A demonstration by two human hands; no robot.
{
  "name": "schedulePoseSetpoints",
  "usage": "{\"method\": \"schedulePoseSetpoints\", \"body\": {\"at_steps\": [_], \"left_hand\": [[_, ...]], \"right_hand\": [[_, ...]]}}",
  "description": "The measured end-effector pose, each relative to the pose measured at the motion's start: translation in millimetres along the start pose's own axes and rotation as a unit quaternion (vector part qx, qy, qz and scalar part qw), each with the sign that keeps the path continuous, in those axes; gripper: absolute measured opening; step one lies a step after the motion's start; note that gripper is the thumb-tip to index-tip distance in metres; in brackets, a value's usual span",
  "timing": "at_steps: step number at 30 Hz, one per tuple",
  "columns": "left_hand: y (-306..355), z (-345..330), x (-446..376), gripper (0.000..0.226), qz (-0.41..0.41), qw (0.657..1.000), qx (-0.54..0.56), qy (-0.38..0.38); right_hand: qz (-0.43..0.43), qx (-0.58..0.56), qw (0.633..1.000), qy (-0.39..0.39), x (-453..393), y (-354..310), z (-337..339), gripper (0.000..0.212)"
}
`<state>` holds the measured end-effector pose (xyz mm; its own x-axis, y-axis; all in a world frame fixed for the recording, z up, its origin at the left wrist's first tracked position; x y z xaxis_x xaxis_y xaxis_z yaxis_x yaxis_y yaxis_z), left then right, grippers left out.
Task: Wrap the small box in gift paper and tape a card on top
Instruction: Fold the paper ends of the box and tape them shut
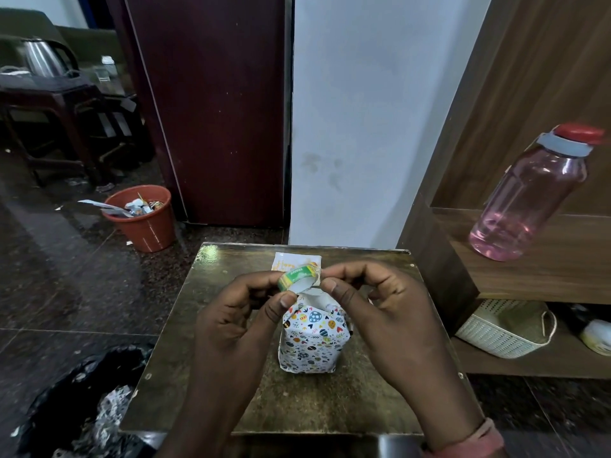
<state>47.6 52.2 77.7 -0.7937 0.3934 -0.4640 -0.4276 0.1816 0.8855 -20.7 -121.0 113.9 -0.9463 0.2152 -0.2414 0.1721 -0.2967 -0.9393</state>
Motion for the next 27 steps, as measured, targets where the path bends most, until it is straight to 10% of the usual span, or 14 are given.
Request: {"method": "schedulePoseSetpoints", "body": {"at_steps": [7,15,27], "left_hand": [[8,2,2,0.011,0.008,0.999,-0.041,-0.005],[6,5,-2,0.023,0.051,0.997,0.055,0.012],[18,-17,-1,0.023,0.131,0.885,0.352,-0.275]], "right_hand": [[0.001,0.013,1.0,0.022,2,2,2,0.008],[0.183,0.37,0.909,0.061,15,-26,-14,0.007],[0.232,0.349,0.905,0.065,20,-25,-7,0.021]]}}
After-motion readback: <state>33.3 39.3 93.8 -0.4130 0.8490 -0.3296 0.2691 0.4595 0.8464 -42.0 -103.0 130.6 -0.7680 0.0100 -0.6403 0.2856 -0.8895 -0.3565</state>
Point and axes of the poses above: each hand's wrist, its own x-axis away from the middle knuckle, its own z-axis out of the back of the hand, y = z × x, the point moved 6 cm from there along -x, towards the middle knuckle, and after that the axes turned 12 degrees about -y, right-handed, at the moved point
